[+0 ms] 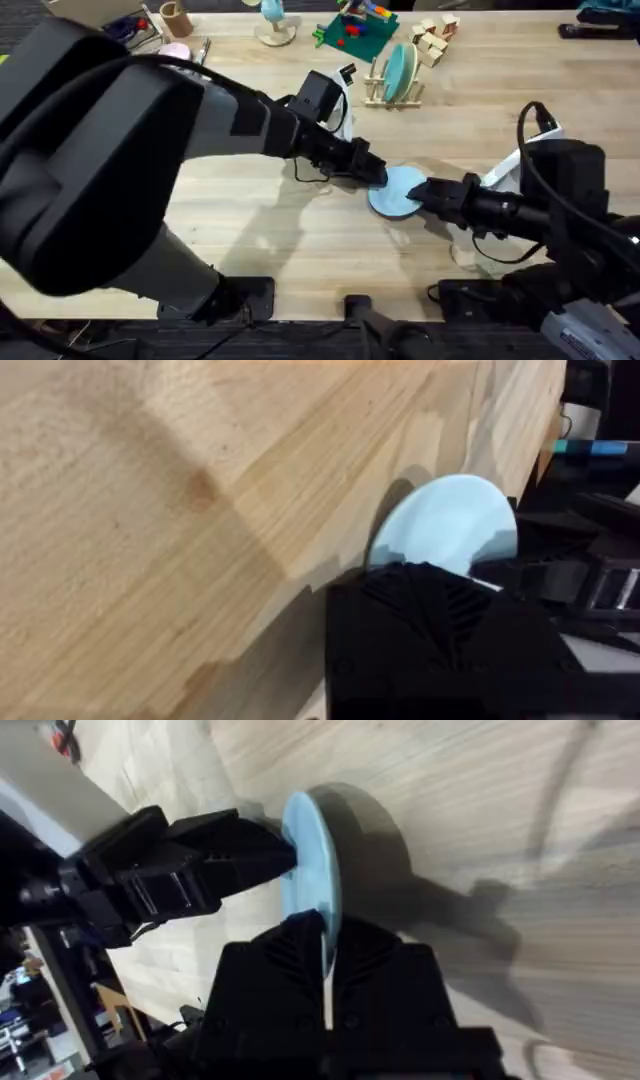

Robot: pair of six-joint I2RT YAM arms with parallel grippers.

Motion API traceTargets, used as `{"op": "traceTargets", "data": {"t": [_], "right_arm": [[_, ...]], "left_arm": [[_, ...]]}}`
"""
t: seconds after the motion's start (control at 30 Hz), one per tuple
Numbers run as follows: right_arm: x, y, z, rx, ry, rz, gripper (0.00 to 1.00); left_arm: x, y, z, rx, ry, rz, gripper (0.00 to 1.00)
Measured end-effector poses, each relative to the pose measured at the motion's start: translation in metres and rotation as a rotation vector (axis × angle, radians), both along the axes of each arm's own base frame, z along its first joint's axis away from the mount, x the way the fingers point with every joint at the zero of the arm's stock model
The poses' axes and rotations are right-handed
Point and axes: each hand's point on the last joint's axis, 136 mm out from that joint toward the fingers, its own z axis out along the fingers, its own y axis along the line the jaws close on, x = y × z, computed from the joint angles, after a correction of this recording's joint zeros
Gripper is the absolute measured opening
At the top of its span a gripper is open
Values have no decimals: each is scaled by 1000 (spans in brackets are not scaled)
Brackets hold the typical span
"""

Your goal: Pick up the plates from the table one by one and place each into a slot on the dish rack.

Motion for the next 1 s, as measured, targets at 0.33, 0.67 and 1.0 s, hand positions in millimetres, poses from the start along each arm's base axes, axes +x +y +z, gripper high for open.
{"op": "traceTargets", "data": {"t": [0.33, 0.67, 1.0], "right_arm": [[2, 0, 0, 1, -9, -2, 33], [6, 0, 5, -28, -71, 45, 34], [13, -14, 41, -166, -138, 80, 34]], "left_arm": [[1, 0, 0, 0, -2, 1, 41], [3, 2, 2, 21, 2, 25, 41], [31, 39, 42, 131, -204, 161, 41]]}}
